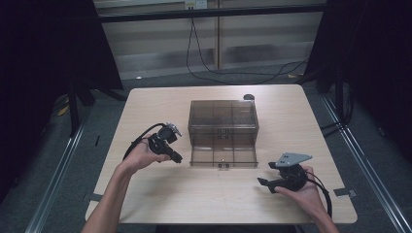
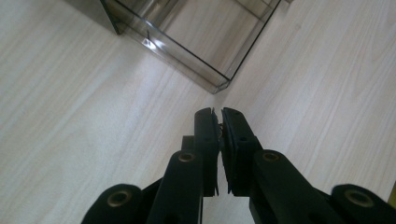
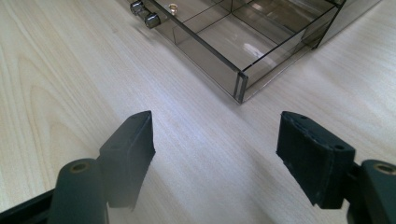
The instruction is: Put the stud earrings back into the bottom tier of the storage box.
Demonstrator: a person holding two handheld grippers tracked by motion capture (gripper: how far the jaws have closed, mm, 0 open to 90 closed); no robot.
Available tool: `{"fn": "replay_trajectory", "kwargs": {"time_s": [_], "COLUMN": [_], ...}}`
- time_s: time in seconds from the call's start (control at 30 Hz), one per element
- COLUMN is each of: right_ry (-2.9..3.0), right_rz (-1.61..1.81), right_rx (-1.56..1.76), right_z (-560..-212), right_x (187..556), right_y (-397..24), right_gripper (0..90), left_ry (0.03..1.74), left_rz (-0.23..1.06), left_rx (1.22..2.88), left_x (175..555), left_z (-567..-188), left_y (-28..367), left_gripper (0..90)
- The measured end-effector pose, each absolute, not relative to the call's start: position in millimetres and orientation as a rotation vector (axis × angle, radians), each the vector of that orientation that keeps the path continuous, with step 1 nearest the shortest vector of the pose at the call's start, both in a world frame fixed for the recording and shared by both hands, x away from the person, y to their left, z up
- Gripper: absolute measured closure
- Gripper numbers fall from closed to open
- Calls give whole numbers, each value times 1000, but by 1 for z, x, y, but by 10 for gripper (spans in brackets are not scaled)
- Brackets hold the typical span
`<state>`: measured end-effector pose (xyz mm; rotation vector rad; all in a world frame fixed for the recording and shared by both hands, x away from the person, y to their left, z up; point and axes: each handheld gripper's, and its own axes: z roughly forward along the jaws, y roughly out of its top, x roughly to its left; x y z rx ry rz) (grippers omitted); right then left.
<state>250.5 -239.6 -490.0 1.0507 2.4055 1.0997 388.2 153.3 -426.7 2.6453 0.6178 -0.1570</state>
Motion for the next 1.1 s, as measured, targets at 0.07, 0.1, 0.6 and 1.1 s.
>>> {"fn": "replay_trajectory", "kwargs": {"time_s": [0.07,0.1,0.6,1.1], "right_ry": [2405,2405,2388,2381], "right_rz": [1104,1104,1121,1137], "right_rx": [1051,1052,1063,1078], "right_z": [-490,-490,-489,-489], "right_x": [250,250,250,251], "right_y": [-240,-240,-241,-242], "right_gripper": [265,264,225,183], "left_ry": [607,600,569,513], "left_rz": [-154,-162,-148,-150], "left_rx": [2652,2653,2657,2681], "left_x": [388,389,391,395], "left_z": [-425,-424,-415,-407], "left_y": [151,149,138,115], "left_gripper": [855,855,854,854]}}
